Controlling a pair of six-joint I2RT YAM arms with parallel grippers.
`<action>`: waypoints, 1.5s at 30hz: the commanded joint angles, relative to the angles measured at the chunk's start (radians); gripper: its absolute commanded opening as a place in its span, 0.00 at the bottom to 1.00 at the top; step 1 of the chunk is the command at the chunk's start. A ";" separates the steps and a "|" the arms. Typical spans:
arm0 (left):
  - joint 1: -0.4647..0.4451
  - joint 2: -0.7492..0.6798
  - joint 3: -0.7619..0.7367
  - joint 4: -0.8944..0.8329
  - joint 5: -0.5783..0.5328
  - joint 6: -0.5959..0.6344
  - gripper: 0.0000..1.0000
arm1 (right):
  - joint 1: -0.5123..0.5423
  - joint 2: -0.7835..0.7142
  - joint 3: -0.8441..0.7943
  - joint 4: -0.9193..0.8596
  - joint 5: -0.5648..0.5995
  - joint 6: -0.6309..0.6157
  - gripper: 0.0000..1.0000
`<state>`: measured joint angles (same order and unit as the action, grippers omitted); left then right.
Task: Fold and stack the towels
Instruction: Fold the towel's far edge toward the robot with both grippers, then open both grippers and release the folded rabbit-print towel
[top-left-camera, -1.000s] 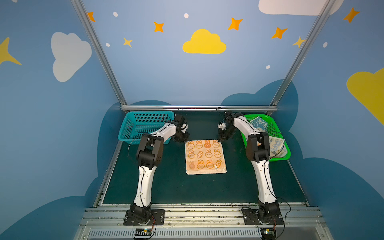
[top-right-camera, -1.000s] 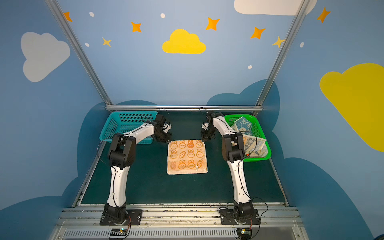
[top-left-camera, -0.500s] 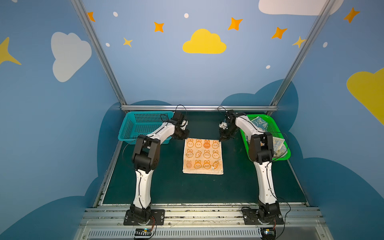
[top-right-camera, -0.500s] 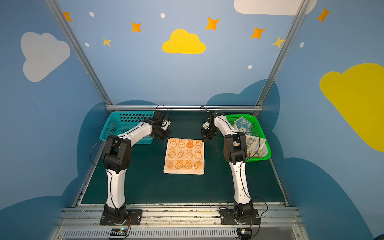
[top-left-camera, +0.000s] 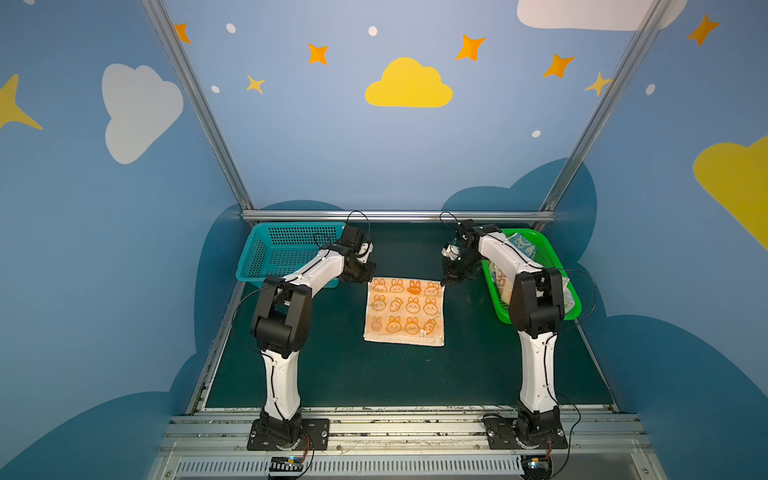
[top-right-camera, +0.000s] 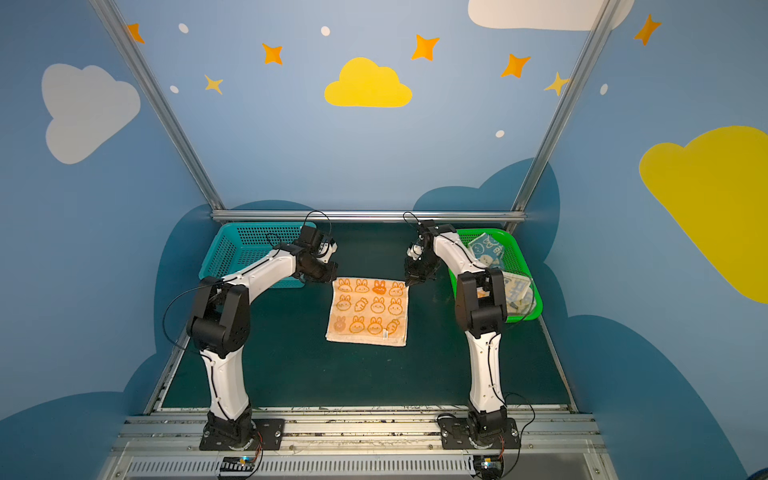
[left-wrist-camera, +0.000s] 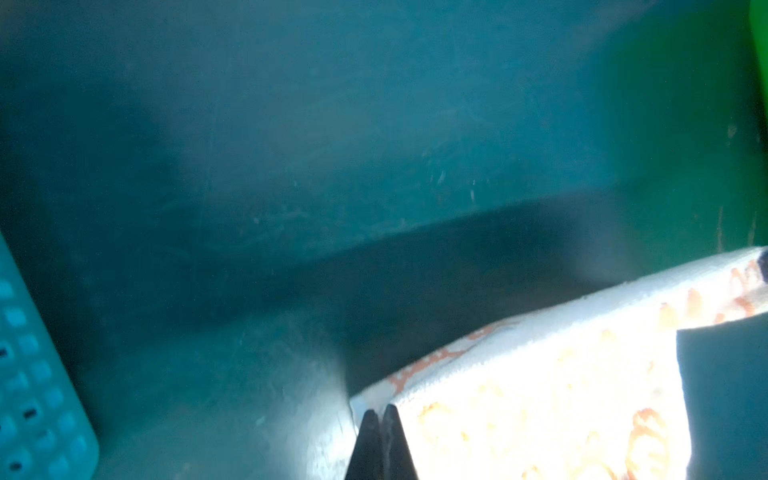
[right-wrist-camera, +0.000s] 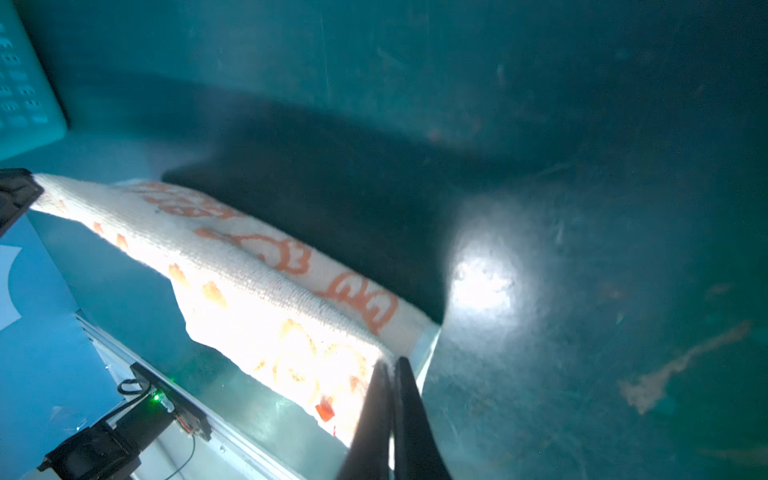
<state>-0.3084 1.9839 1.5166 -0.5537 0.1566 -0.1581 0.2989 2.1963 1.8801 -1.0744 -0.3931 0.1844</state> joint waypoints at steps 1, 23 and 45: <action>0.003 -0.088 -0.060 0.017 -0.034 -0.051 0.03 | 0.009 -0.086 -0.068 0.015 0.012 0.023 0.00; -0.093 -0.211 -0.466 0.135 -0.059 -0.292 0.03 | 0.079 -0.144 -0.514 0.228 0.009 0.188 0.00; -0.028 -0.042 -0.033 -0.072 -0.155 -0.176 0.03 | 0.011 -0.059 -0.118 0.028 -0.020 0.138 0.00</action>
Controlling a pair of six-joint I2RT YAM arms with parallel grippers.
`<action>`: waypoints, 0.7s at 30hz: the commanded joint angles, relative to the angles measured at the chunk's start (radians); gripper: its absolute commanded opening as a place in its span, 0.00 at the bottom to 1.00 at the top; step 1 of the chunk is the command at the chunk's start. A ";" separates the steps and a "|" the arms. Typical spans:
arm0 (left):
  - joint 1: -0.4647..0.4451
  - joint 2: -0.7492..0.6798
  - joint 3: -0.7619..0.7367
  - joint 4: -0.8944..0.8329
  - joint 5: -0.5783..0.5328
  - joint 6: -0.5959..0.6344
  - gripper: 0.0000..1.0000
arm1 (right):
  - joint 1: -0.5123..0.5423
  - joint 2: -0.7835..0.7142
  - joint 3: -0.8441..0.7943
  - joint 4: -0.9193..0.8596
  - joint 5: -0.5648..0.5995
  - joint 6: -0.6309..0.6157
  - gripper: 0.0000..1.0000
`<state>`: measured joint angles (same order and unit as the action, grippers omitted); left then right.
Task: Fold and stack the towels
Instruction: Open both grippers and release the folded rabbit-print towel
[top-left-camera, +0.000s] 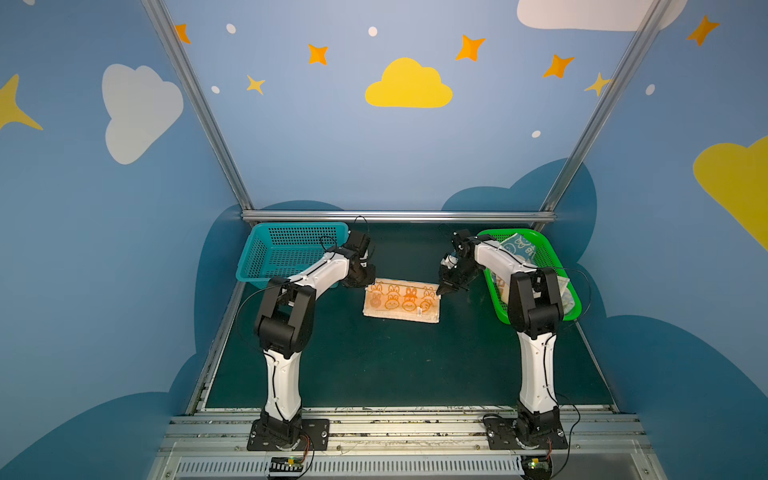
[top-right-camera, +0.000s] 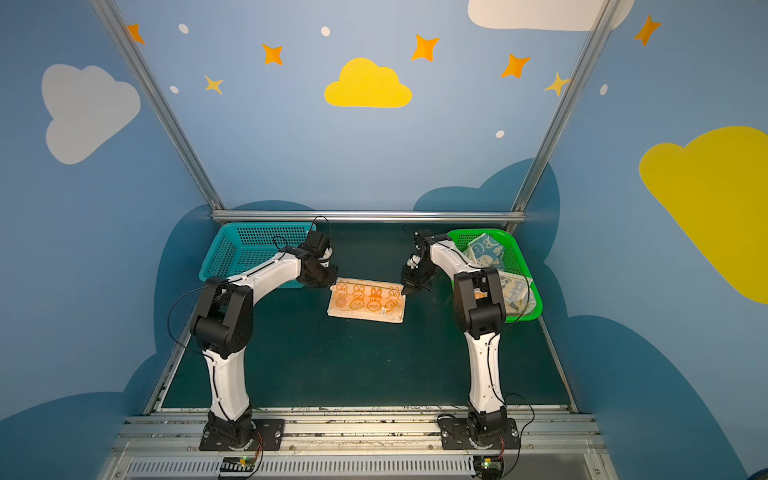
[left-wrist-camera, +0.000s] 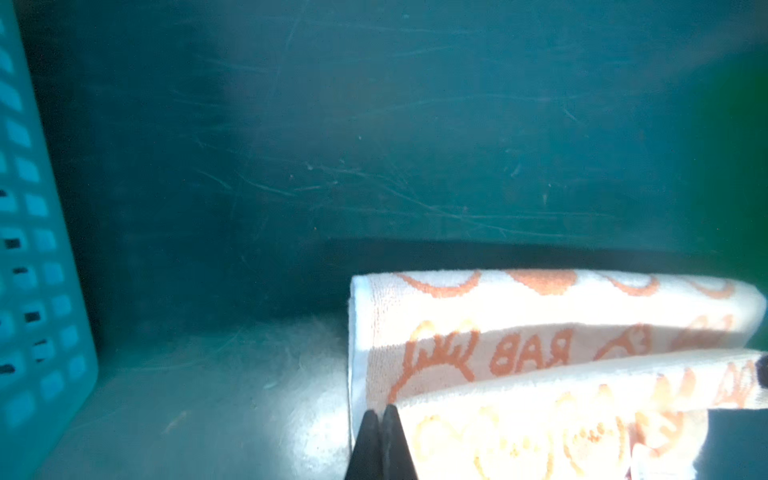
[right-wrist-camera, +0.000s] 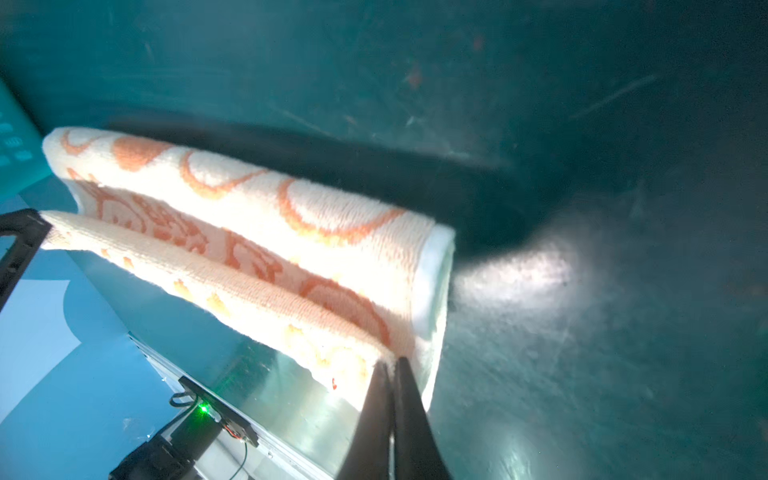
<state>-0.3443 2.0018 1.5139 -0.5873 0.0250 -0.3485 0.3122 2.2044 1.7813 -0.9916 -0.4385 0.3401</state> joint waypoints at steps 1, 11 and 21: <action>0.007 -0.071 -0.044 -0.033 -0.023 0.011 0.03 | -0.001 -0.075 -0.028 -0.052 0.026 -0.019 0.00; 0.007 -0.139 -0.159 0.002 -0.007 -0.014 0.03 | 0.016 -0.144 -0.165 -0.002 0.029 -0.013 0.00; 0.004 -0.101 -0.190 0.039 0.022 -0.030 0.03 | 0.038 -0.121 -0.226 0.043 0.025 0.000 0.00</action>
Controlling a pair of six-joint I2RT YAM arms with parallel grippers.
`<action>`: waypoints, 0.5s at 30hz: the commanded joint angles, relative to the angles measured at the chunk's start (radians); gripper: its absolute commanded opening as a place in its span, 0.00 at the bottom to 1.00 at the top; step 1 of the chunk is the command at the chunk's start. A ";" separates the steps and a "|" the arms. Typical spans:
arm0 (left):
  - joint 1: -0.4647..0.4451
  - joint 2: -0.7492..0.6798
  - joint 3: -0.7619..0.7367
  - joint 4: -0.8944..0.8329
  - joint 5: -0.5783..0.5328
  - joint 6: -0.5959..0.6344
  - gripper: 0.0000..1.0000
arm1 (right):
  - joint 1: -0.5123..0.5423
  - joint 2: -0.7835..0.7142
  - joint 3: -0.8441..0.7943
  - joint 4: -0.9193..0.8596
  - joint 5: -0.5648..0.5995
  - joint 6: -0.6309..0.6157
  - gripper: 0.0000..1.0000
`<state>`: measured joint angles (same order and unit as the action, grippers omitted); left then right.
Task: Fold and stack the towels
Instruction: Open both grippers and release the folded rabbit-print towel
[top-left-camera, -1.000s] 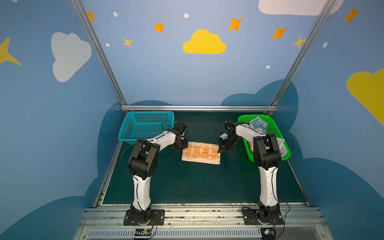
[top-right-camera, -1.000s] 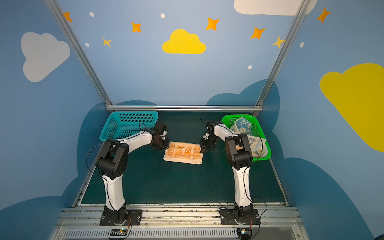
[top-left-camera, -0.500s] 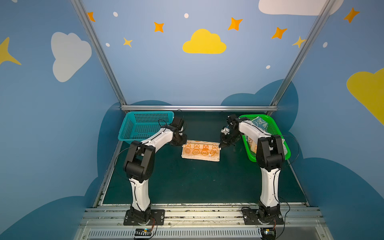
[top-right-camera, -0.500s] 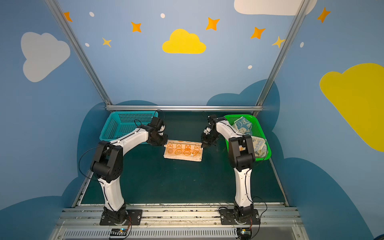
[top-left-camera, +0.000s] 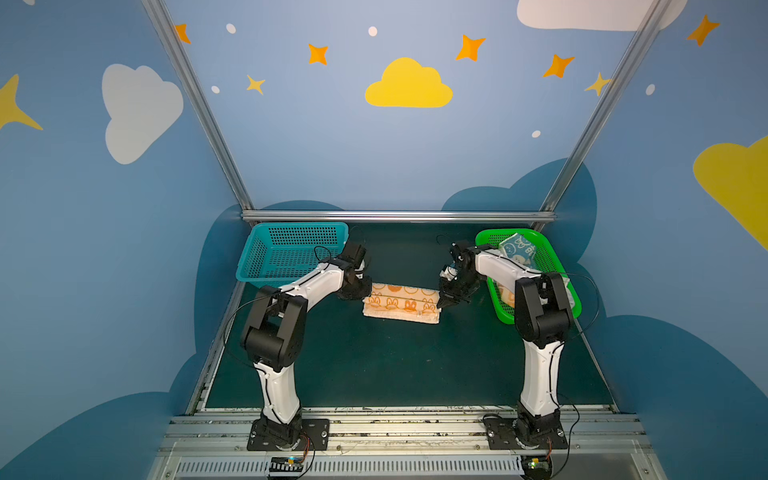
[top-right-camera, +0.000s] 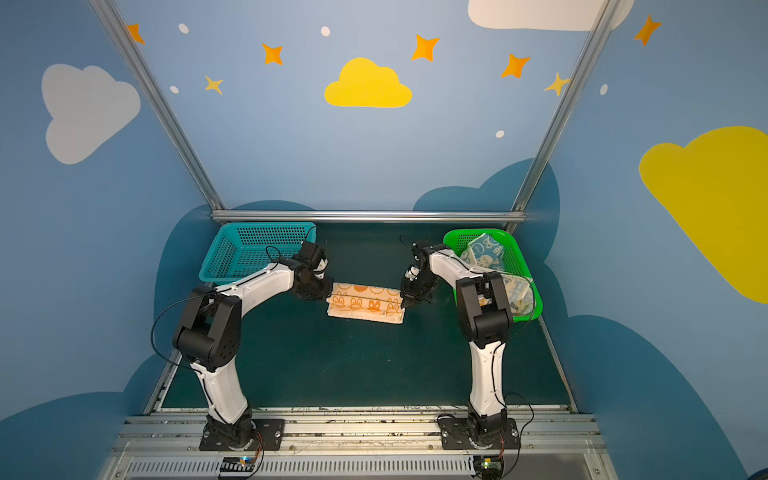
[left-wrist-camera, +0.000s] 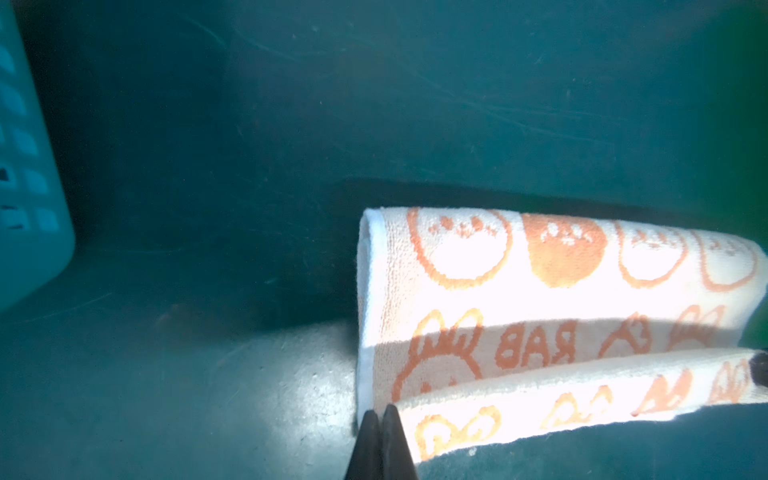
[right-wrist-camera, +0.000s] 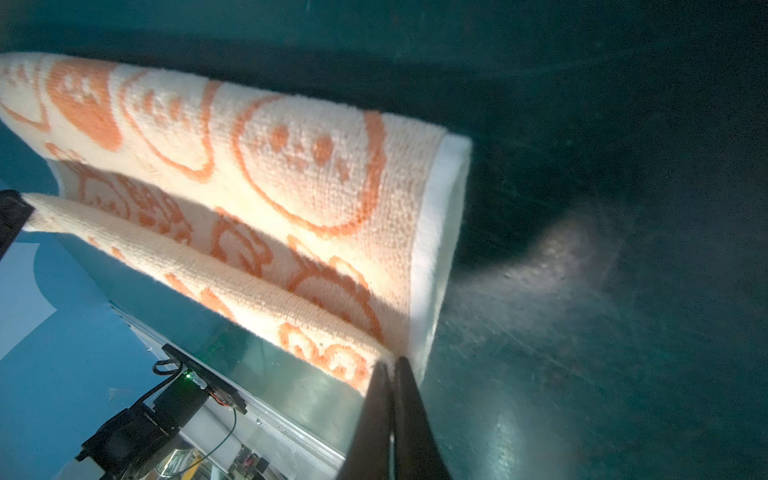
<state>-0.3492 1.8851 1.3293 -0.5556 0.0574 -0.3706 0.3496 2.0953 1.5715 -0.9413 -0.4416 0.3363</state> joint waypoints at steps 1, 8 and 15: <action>0.005 0.020 -0.005 0.008 -0.006 -0.011 0.03 | 0.002 -0.009 -0.019 -0.004 0.026 0.007 0.00; -0.019 -0.007 -0.008 0.008 0.009 -0.024 0.25 | 0.005 -0.047 -0.030 0.004 0.009 0.010 0.22; -0.056 -0.103 0.011 -0.034 0.002 -0.046 0.72 | 0.017 -0.163 -0.024 -0.014 0.018 0.031 0.58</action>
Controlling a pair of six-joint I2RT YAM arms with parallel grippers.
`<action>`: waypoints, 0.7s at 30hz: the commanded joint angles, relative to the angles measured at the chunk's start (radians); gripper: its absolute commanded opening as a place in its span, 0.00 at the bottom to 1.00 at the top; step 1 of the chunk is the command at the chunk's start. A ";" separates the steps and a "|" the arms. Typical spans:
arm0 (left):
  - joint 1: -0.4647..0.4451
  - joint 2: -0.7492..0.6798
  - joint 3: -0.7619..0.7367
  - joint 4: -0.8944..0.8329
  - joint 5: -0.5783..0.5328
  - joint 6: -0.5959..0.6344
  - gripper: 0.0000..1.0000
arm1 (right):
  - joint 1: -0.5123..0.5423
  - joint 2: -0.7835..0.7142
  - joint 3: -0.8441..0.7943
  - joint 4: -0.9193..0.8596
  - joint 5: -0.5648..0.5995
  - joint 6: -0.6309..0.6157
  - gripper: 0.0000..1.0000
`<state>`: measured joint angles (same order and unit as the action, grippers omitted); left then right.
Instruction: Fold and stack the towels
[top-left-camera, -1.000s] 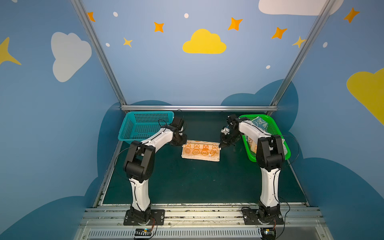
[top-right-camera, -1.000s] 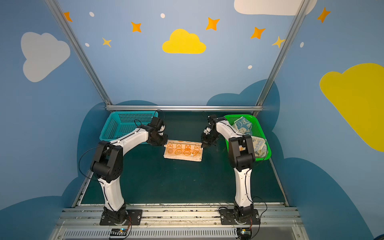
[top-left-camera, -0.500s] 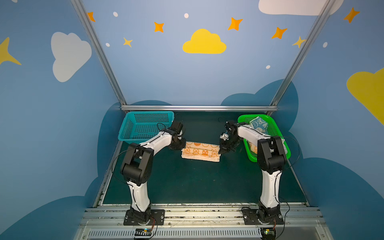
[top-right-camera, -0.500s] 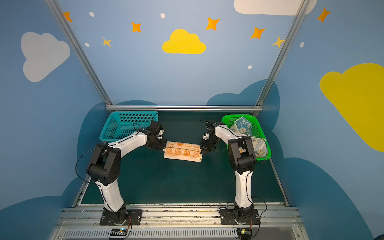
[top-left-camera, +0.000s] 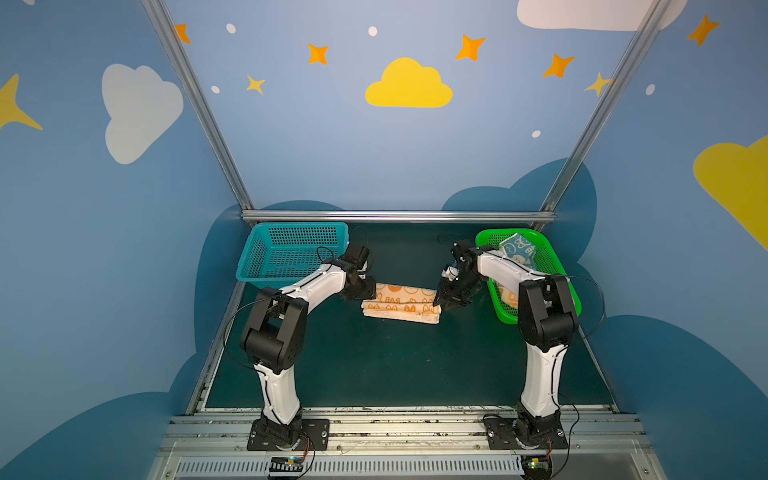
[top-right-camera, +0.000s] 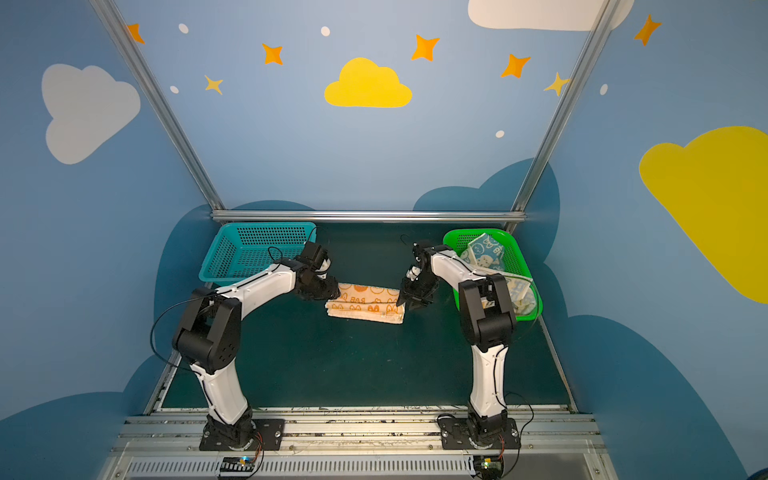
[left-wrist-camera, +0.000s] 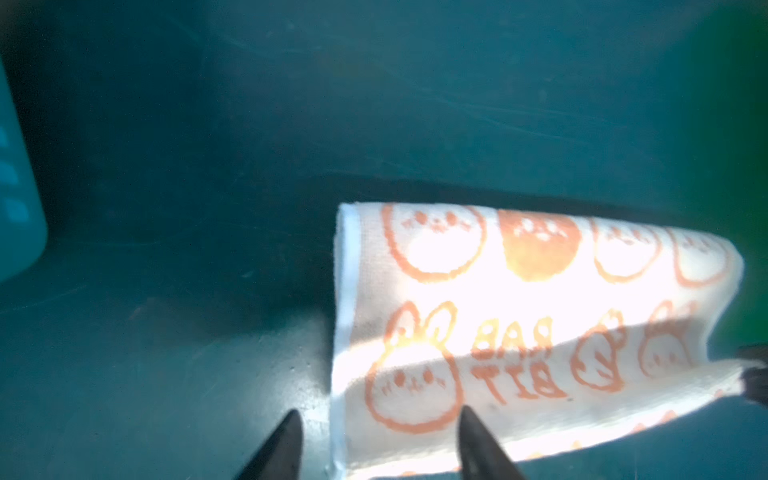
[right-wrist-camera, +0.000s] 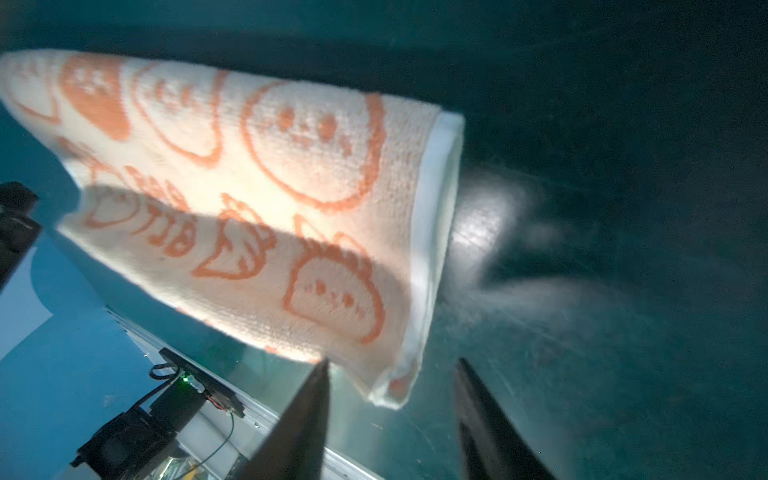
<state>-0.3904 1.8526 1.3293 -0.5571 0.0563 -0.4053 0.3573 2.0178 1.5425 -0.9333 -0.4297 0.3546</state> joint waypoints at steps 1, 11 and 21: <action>-0.021 -0.087 0.013 -0.035 0.011 -0.021 0.78 | 0.010 -0.101 0.004 -0.021 0.006 0.023 0.62; -0.036 -0.091 -0.133 0.208 0.289 -0.255 1.00 | 0.038 -0.105 -0.157 0.284 -0.291 0.216 0.89; -0.047 -0.055 -0.296 0.306 0.299 -0.283 1.00 | 0.021 0.000 -0.220 0.288 -0.250 0.188 0.89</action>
<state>-0.4370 1.7981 1.0660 -0.2932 0.3351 -0.6685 0.3908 1.9961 1.3243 -0.6308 -0.7063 0.5610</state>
